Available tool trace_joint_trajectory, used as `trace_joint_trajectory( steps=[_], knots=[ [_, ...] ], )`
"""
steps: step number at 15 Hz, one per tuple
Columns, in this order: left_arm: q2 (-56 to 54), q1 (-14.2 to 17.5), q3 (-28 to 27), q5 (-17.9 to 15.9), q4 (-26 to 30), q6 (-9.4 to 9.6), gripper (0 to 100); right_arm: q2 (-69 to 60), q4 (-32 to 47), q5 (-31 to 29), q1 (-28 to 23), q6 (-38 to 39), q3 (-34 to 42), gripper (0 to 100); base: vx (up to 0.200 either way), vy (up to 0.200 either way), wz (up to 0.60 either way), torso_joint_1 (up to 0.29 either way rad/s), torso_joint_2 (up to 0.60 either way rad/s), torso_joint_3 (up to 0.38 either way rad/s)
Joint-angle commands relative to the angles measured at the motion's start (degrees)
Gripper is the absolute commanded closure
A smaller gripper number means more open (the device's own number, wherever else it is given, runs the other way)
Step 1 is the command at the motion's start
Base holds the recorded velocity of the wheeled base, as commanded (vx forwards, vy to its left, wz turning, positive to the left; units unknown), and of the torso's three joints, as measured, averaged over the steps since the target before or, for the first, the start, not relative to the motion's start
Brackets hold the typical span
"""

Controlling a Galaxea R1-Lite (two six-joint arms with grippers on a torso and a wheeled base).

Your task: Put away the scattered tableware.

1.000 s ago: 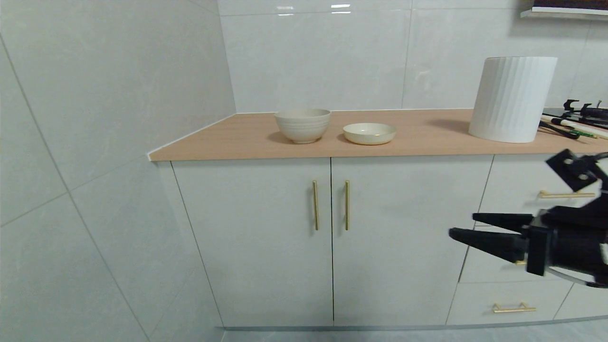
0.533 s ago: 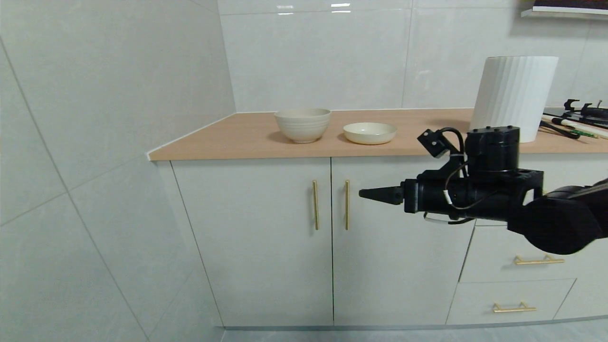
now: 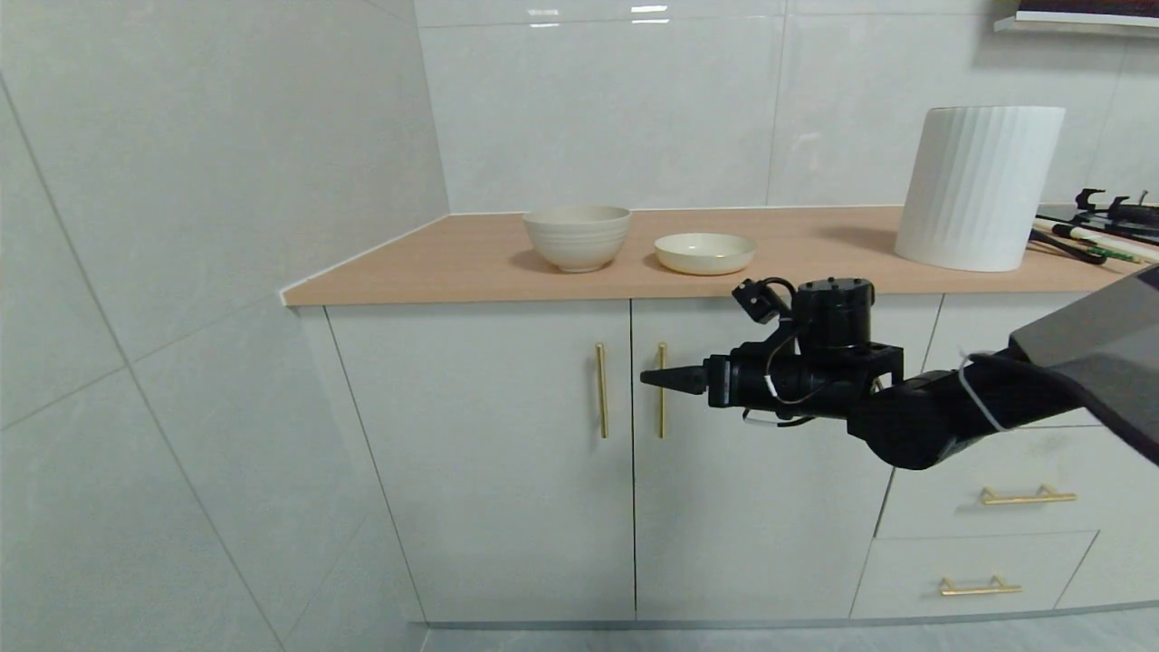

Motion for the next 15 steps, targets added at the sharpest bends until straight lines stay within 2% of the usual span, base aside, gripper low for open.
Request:
trace_joint_trajectory(
  steps=[1,7,11,15],
  knots=[
    [0.0,0.0,0.0,0.0,0.0,-0.01,0,5.2,-0.6,-0.1,0.0,0.0,-2.2,0,0.000,0.000,0.00,0.000,0.00,0.000],
    [0.0,0.0,0.0,0.0,0.0,-0.01,0,8.2,-1.1,-1.6,-0.2,0.9,-4.9,0,0.000,0.000,0.00,0.000,0.00,0.000],
    [0.0,0.0,0.0,0.0,0.0,-0.01,0,11.3,-5.8,-2.7,-0.2,3.2,-7.0,0,0.000,0.000,0.00,0.000,0.00,0.000],
    [0.0,0.0,0.0,0.0,0.0,-0.01,0,12.6,-6.6,-3.2,-0.1,4.4,-8.3,0,0.000,0.000,0.00,0.000,0.00,0.000]
  ],
)
